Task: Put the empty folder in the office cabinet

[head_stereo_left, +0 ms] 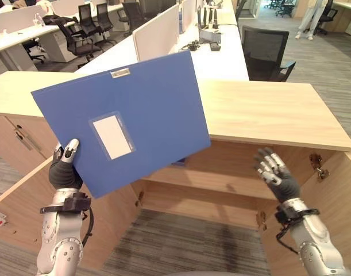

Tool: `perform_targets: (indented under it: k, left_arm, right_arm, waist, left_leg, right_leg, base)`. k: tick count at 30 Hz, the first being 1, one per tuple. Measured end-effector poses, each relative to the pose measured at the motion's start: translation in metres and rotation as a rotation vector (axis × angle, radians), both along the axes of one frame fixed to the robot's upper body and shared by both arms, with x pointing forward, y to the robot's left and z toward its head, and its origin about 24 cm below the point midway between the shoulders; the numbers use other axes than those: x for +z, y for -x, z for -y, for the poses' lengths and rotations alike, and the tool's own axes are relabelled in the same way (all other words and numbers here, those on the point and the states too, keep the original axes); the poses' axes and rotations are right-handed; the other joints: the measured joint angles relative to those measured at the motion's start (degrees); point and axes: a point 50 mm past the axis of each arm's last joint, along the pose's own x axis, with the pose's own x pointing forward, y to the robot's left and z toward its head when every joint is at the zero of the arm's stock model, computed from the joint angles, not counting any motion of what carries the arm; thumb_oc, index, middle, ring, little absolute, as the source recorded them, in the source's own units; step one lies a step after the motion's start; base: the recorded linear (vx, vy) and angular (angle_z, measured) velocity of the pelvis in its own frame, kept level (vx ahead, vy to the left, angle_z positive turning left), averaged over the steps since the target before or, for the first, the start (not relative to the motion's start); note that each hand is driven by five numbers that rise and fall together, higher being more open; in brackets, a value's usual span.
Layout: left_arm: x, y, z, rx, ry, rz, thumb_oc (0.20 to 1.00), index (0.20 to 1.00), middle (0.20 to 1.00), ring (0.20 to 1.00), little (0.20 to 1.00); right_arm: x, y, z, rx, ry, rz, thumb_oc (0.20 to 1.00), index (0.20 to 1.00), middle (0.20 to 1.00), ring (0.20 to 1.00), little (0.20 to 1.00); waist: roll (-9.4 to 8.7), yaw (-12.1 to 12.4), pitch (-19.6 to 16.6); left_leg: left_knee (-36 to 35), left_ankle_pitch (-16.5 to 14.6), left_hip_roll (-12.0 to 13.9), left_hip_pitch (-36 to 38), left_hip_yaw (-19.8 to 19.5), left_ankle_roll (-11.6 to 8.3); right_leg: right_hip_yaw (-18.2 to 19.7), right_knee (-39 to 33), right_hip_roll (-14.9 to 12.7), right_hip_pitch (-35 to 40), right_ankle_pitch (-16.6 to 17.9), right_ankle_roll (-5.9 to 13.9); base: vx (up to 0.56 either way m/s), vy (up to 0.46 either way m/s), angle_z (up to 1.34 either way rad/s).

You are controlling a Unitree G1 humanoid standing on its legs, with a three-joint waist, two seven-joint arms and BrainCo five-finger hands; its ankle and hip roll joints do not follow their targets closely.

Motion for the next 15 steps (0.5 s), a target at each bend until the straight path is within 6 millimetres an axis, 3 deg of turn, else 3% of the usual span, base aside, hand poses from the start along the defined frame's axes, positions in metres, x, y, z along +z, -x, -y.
perform_targets:
  k: [4, 6, 9, 11, 13, 15]
  left_arm:
    - [0.007, -0.003, -0.016, -0.041, -0.161, -0.044, 0.2, 0.2, 0.2, 0.2, 0.2]
    - [0.014, -0.002, -0.023, -0.058, -0.272, -0.069, 0.2, 0.2, 0.2, 0.2, 0.2]
    - [0.011, 0.0, -0.026, -0.016, -0.345, -0.103, 0.2, 0.2, 0.2, 0.2, 0.2]
    - [0.02, 0.004, -0.029, 0.039, -0.481, -0.107, 0.2, 0.2, 0.2, 0.2, 0.2]
    - [0.035, 0.009, -0.027, 0.086, -0.595, -0.063, 0.2, 0.2, 0.2, 0.2, 0.2]
    - [0.058, 0.008, -0.021, 0.191, -0.977, 0.008, 0.2, 0.2, 0.2, 0.2, 0.2]
  right_arm:
    - [0.04, -0.005, 0.019, -0.062, 0.094, 0.143, 1.0, 1.0, 1.0, 1.0, 1.0]
    - [0.075, -0.005, 0.024, -0.064, 0.261, 0.241, 1.0, 1.0, 1.0, 1.0, 1.0]
    - [0.101, -0.008, 0.026, -0.123, 0.471, 0.318, 1.0, 1.0, 1.0, 1.0, 1.0]
    - [0.135, -0.01, 0.021, -0.151, 0.901, 0.374, 1.0, 1.0, 1.0, 1.0, 1.0]
    - [0.148, -0.012, 0.009, -0.182, 1.057, 0.457, 1.0, 1.0, 1.0, 1.0, 1.0]
    - [0.148, -0.016, -0.011, -0.122, 1.172, 0.504, 1.0, 1.0, 1.0, 1.0, 1.0]
  waist:
    - [0.53, -0.42, -0.56]
    - [0.82, -0.53, -0.84]
    - [0.76, -0.69, -1.56]
    - [0.46, -0.48, -1.6]
    - [-0.47, -0.32, -1.81]
    - [-1.37, 0.11, -2.03]
  left_leg:
    - [-0.01, -0.01, -0.04, -0.13, 0.25, 0.02]
    - [-0.01, -0.01, -0.04, -0.24, 0.3, 0.01]
    - [0.0, -0.01, -0.02, -0.06, 0.33, 0.01]
    - [-0.02, 0.05, -0.12, -0.25, 0.38, 0.09]
    - [-0.04, 0.05, -0.03, 0.0, 0.41, 0.1]
    - [-0.04, 0.03, -0.05, -0.2, 0.37, 0.09]
  right_leg:
    - [0.3, 0.01, -0.03, -0.23, 0.0, 0.01]
    - [0.4, 0.01, 0.0, -0.21, 0.05, -0.04]
    - [0.62, 0.01, 0.1, -0.24, 0.19, -0.26]
    - [0.69, 0.0, -0.04, -0.22, 0.05, 0.05]
    - [0.75, 0.0, 0.04, -0.18, 0.01, 0.03]
    - [0.8, 0.0, 0.04, -0.45, 0.02, 0.05]
  base:
    - [0.0, -0.001, -0.02]
    - [0.0, 0.0, 0.0]
    - [0.0, 0.0, 0.0]
    - [0.0, 0.0, 0.0]
    - [-0.01, -0.016, -0.01]
    - [-0.01, -0.033, 0.0]
